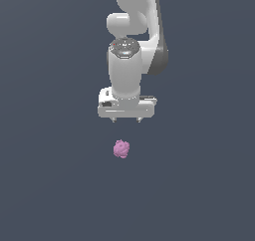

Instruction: Pick up the object and move it to a goal position.

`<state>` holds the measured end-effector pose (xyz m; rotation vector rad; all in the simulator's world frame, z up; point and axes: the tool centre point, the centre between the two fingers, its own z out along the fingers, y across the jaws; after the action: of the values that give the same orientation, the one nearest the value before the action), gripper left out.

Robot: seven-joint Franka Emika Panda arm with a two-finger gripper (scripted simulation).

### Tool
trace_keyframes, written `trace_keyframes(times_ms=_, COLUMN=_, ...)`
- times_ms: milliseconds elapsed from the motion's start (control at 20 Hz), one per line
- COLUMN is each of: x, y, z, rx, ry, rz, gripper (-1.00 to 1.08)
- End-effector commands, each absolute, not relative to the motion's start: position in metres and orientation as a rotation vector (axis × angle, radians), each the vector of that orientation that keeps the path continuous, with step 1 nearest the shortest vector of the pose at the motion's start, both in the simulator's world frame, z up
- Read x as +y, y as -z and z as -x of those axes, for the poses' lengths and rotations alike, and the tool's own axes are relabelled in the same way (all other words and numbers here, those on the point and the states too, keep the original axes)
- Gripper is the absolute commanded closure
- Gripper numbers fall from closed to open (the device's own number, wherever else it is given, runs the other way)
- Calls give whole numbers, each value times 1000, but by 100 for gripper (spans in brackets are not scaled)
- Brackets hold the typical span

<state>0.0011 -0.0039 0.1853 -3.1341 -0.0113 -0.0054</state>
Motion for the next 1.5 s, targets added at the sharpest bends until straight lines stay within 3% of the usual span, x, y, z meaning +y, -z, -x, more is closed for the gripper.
trace_keyframes(times_ms=0, x=-4, y=-185, z=-1, rx=-11, ry=5, rz=3134, gripper=-92)
trace_keyframes(times_ms=850, x=19, y=-188, z=1, rx=-67, ry=-2, rz=3109, gripper=-92)
trace_keyframes(times_ms=1450, x=-2, y=-145, z=-30, rx=174, ry=-3, rz=3115, gripper=-92)
